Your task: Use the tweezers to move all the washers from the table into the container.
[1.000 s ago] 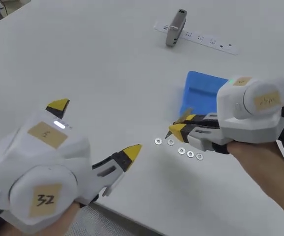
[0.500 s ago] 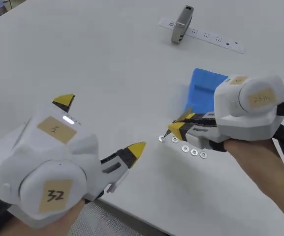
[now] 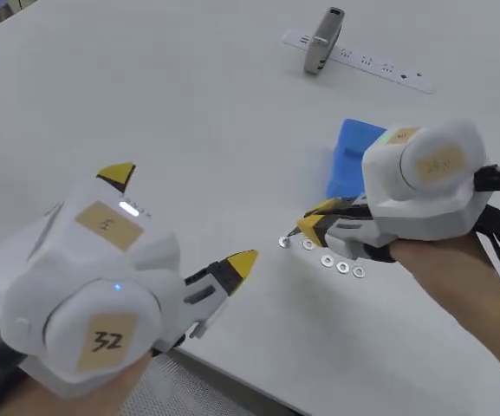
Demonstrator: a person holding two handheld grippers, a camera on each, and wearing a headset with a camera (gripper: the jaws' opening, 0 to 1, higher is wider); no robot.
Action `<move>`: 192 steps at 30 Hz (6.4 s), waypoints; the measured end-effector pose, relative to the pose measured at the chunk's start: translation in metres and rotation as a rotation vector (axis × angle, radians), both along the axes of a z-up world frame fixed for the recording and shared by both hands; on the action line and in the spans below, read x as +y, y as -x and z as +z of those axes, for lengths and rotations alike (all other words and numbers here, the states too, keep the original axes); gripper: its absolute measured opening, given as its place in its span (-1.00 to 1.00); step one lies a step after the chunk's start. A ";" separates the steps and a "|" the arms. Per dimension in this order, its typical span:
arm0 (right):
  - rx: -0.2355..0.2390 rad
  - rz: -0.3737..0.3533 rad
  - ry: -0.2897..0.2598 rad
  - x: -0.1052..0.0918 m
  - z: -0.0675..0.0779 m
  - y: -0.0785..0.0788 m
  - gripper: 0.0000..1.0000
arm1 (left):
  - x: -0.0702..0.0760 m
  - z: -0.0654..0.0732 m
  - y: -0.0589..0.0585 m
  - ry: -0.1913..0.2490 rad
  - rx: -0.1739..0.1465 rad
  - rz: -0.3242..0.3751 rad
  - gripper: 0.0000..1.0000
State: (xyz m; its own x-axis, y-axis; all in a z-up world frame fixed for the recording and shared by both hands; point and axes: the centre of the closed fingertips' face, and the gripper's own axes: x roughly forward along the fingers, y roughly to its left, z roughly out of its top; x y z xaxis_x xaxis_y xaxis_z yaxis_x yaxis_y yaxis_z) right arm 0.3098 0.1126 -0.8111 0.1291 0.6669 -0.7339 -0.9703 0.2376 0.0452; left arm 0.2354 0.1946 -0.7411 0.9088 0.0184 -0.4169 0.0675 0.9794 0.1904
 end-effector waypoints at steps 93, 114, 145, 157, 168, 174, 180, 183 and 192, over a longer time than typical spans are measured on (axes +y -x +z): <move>0.040 -0.047 0.062 0.022 -0.006 0.000 -0.93 | 0.012 -0.005 0.001 -0.024 0.016 0.008 0.61; -0.146 -0.158 -0.188 0.014 -0.005 0.002 -0.97 | 0.013 -0.008 0.001 -0.027 0.034 0.015 0.60; -0.229 -0.445 -0.341 -0.042 0.069 -0.106 -0.97 | -0.009 -0.017 -0.001 -0.016 0.075 -0.070 0.88; -0.142 -0.517 -0.327 -0.037 0.018 -0.125 -0.96 | -0.018 -0.022 0.000 -0.059 0.107 -0.113 0.90; -0.140 -0.533 -0.305 -0.029 0.001 -0.129 -0.95 | -0.018 -0.023 0.000 -0.042 0.111 -0.115 0.90; -0.135 -0.524 -0.299 -0.028 0.000 -0.129 -0.92 | -0.018 -0.023 0.001 -0.043 0.112 -0.116 0.89; -0.170 -0.519 -0.311 -0.031 0.017 -0.129 -0.92 | -0.016 -0.023 0.001 -0.045 0.110 -0.112 0.90; -0.177 -0.504 -0.322 -0.030 0.027 -0.124 -0.95 | -0.015 -0.023 0.001 -0.046 0.109 -0.109 0.89; -0.185 -0.449 -0.345 -0.036 0.058 -0.097 -0.98 | -0.014 -0.023 0.001 -0.052 0.109 -0.106 0.88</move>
